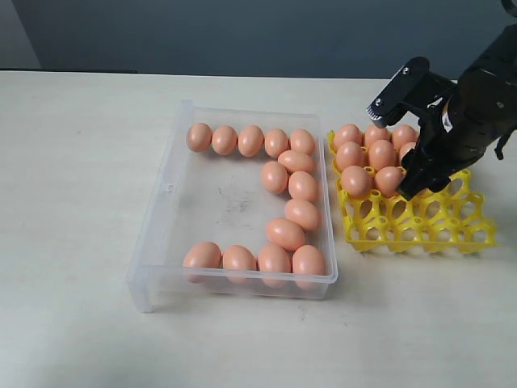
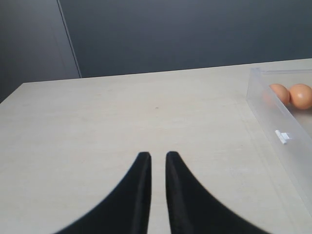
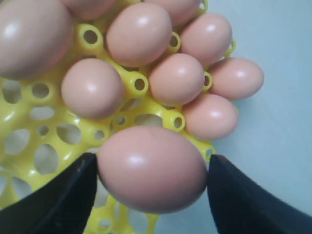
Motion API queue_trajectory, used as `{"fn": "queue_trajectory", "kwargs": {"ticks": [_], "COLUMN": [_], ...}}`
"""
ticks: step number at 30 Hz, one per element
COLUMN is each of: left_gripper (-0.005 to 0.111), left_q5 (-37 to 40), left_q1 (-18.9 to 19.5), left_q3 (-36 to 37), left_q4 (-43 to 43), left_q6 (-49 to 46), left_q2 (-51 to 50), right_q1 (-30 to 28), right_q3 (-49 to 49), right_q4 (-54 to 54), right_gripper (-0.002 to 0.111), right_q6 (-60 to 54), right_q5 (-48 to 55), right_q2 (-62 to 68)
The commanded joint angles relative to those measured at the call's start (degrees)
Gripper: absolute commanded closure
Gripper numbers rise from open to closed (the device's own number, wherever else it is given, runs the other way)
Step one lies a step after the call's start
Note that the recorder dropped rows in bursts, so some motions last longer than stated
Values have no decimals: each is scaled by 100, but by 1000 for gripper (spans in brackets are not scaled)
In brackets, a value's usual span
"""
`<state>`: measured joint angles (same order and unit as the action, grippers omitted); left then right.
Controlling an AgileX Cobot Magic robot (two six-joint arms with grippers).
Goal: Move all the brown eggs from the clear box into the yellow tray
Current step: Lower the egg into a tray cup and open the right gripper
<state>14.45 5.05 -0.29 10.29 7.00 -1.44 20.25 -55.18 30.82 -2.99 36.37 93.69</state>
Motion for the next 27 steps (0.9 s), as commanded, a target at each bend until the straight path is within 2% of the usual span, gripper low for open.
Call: {"fn": "queue_trajectory", "kwargs": {"ticks": [1, 8, 10, 14, 16, 27], "left_gripper": [95, 95, 95, 95, 95, 95], "left_q5": [-71, -71, -71, -71, -71, -71], "left_q1": [-3, -3, -3, -3, -3, -3], "left_q3": [29, 29, 29, 29, 29, 29], "left_q4": [-13, -13, -13, -13, -13, -13], "left_q6": [5, 5, 5, 5, 5, 5], "left_q2": [-5, -5, -5, -5, -5, -5], "right_q1": [-23, -23, -23, -23, -23, -23], "right_q3": [20, 20, 20, 20, 20, 20], "right_q4": [101, 118, 118, 133, 174, 228], "right_gripper": [109, 107, 99, 76, 71, 70], "right_q6": [20, 119, 162, 162, 162, 299], "right_q5": [-92, -238, -222, -213, -213, -231], "right_q2": [218, 319, 319, 319, 319, 319]}}
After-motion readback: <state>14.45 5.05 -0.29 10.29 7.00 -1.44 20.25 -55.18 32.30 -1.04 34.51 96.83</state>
